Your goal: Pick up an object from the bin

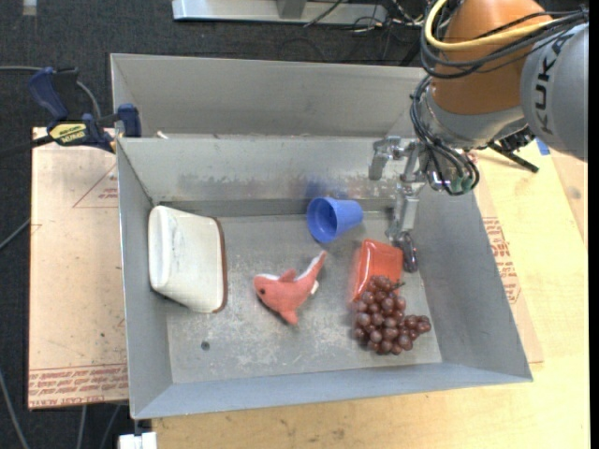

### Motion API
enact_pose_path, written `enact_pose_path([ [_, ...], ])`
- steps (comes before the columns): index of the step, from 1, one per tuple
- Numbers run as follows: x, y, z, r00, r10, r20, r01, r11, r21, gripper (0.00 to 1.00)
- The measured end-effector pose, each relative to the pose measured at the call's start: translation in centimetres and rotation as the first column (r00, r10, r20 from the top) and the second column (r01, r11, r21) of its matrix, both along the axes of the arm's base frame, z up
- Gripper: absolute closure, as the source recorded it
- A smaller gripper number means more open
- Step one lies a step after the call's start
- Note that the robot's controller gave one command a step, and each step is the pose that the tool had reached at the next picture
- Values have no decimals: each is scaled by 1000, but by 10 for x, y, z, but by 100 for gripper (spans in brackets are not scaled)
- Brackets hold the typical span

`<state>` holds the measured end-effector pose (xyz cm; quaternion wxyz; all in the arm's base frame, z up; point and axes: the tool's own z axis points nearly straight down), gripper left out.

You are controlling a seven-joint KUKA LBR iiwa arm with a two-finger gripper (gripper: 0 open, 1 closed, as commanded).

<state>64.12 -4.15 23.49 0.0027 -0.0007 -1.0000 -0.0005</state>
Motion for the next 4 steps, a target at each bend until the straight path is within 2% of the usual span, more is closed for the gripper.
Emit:
enact_pose_path([
  [1,1,0,5,1000,1,8,-1,1000,-1,0],
  [2,-1,7,-40,999,52,12,-52,999,-1,0],
  [3,10,37,-95,984,180,13,-180,984,-2,0],
  [4,2,49,-115,995,95,21,-95,996,1,0],
])
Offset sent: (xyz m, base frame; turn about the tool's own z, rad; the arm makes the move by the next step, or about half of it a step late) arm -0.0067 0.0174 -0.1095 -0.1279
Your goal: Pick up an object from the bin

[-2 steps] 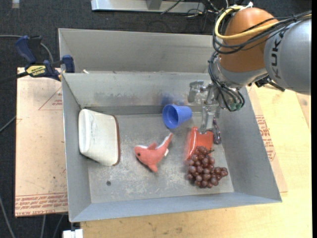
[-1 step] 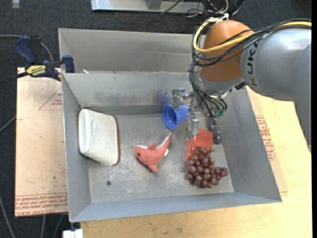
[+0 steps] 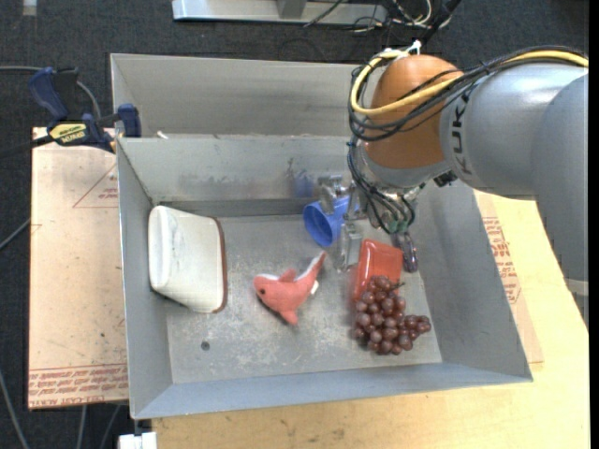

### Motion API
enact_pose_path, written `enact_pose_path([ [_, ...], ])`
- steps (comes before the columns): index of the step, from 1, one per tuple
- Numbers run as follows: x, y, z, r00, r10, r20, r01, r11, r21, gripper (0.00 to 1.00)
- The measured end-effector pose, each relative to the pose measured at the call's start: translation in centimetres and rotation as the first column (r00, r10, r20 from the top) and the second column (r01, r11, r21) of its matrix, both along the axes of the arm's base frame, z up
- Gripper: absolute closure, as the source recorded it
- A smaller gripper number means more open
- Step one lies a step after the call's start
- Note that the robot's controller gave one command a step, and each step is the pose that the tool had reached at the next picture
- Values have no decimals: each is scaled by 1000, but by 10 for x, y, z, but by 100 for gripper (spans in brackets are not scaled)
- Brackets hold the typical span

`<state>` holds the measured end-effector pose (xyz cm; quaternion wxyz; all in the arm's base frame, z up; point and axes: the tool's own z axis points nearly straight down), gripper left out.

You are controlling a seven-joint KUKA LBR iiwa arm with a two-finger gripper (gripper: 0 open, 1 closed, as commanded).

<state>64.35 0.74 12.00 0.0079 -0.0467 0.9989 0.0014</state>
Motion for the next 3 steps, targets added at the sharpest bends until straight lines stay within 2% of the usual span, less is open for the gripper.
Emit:
enact_pose_path([
  [1,13,19,-14,990,143,5,-143,990,-3,100],
  [2,13,19,-14,990,143,5,-143,990,-2,100],
  [3,7,14,34,989,147,-1,-147,989,-2,100],
])
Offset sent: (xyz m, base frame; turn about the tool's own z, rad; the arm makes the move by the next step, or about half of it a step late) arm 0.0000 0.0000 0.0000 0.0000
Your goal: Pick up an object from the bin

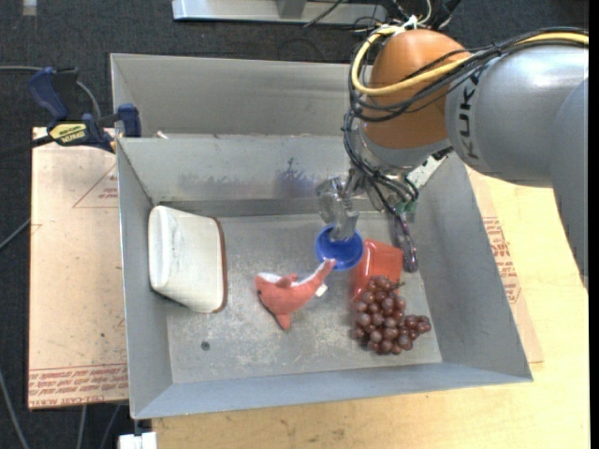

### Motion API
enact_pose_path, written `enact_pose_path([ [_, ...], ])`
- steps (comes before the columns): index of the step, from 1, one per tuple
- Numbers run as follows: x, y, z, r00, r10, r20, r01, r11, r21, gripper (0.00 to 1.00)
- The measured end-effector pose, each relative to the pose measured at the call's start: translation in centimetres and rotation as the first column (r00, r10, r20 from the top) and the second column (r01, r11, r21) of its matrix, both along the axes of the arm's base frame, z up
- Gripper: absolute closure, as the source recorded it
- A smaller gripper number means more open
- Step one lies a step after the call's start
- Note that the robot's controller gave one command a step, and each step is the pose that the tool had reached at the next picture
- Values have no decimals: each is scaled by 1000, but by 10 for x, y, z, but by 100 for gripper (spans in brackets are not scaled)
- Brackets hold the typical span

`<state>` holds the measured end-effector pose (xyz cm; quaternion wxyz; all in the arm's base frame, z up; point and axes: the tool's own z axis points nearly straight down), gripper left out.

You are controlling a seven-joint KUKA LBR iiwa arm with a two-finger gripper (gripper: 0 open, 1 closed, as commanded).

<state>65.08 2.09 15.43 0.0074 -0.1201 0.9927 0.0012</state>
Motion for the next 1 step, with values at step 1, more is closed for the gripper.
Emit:
enact_pose_path([
  [1,4,-6,63,1000,24,6,-24,1000,0,100],
])
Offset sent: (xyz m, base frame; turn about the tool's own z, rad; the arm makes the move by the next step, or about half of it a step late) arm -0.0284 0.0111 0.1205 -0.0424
